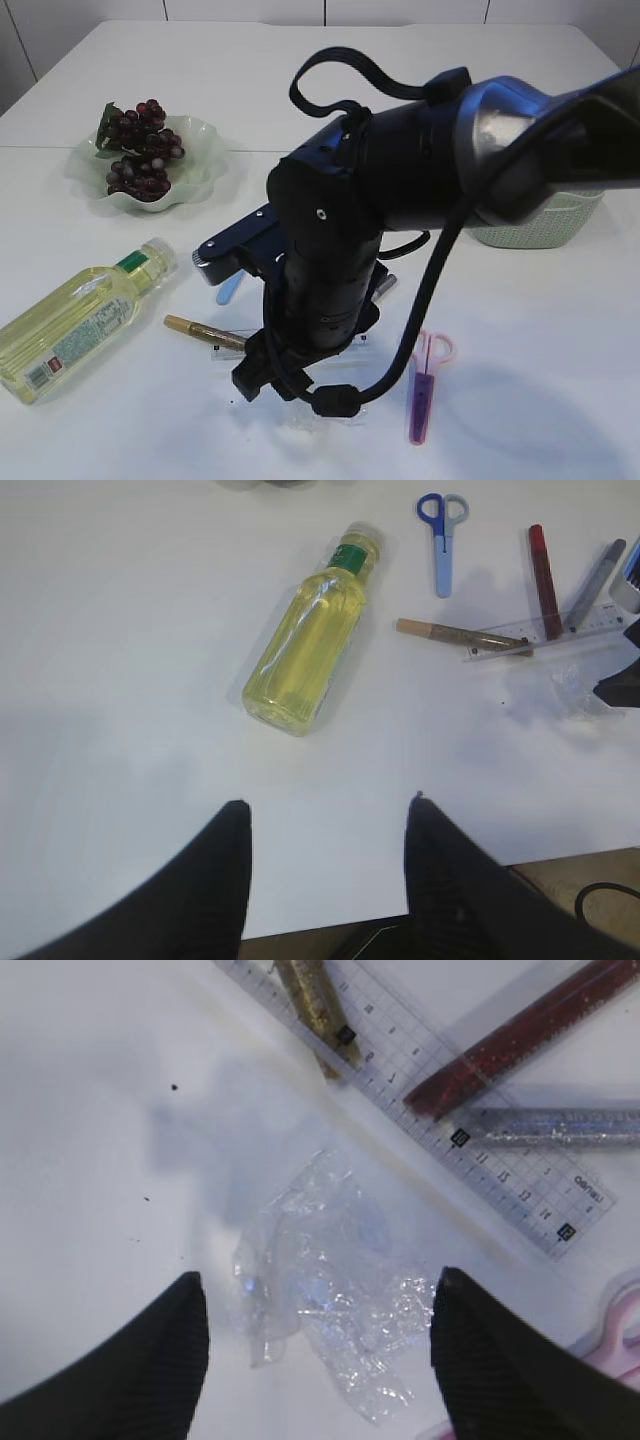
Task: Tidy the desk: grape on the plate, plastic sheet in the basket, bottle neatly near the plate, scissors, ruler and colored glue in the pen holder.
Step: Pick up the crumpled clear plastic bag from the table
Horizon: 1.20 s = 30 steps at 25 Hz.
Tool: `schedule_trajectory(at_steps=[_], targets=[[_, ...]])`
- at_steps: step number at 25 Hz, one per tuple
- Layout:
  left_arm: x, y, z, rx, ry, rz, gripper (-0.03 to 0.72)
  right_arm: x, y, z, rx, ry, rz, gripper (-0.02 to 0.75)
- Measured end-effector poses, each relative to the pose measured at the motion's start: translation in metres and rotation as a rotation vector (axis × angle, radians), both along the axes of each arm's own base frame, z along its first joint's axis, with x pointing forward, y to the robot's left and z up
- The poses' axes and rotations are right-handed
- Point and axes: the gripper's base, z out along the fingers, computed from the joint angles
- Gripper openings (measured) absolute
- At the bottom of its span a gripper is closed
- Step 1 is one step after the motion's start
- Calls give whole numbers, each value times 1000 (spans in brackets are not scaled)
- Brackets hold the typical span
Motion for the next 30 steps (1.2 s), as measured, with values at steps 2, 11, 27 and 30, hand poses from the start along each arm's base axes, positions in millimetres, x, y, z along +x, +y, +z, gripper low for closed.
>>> schedule_trajectory(at_steps=[2, 11, 27, 30], targets=[[0, 0, 0, -1, 0, 2, 370, 0, 0, 0, -2, 1, 0, 543], [0, 0, 0, -3, 1, 3, 374, -1, 0, -2, -6, 19, 3, 545], [0, 0, 0, -3, 1, 3, 374, 1, 2, -24, -53, 49, 21, 545], [0, 0, 0, -4, 1, 5, 374, 2, 2, -29, -62, 54, 34, 545]])
